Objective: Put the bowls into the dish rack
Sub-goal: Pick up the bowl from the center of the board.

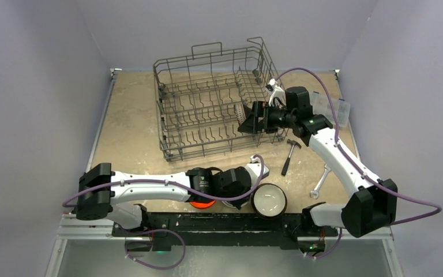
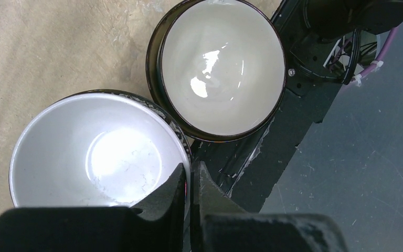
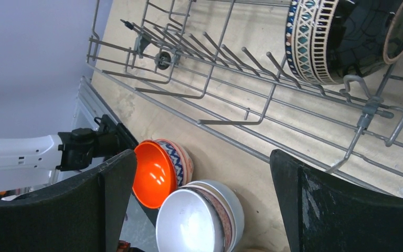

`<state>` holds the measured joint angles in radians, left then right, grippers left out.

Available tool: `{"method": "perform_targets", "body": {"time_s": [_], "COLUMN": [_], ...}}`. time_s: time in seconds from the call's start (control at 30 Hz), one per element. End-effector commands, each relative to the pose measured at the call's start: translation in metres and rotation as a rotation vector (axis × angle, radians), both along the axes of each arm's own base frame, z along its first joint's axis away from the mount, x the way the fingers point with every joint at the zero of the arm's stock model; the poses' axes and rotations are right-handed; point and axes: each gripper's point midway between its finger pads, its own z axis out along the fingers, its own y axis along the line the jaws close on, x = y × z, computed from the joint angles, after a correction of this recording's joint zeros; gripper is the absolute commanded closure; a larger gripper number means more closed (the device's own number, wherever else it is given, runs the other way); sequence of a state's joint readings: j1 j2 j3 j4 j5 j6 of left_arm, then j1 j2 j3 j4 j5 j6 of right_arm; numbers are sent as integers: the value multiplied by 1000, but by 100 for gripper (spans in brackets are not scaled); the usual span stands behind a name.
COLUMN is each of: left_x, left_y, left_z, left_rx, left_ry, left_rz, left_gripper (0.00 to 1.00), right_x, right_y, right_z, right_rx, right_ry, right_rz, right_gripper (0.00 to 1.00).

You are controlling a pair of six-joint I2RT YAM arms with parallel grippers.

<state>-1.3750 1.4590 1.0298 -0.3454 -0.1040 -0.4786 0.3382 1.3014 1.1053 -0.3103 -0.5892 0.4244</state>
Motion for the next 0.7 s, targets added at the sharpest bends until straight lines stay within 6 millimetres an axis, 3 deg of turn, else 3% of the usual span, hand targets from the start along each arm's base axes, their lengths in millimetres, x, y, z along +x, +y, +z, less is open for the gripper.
{"method": "perform_targets", "body": {"time_s": [0.0, 0.2, 0.43, 0.67], "left_x": [4, 13, 40, 61], "left_y": [-30, -32, -11, 7], "left_z": [58, 96, 144, 172], "left_rx": [-200, -368, -621, -704], "left_ry": [-19, 39, 90, 27], "left_rz": [-22, -25, 17, 93], "left_gripper": [100, 100, 100, 100], "right_x": [2, 3, 1, -1], "right_y": [-4, -7, -11, -14], "right_z": [39, 60, 81, 104], "right_rx": [11, 15, 24, 37], "right_ry": [-104, -144, -178, -222], "right_rz": [-6, -26, -53, -79], "right_gripper": [1, 1, 1, 1]}}
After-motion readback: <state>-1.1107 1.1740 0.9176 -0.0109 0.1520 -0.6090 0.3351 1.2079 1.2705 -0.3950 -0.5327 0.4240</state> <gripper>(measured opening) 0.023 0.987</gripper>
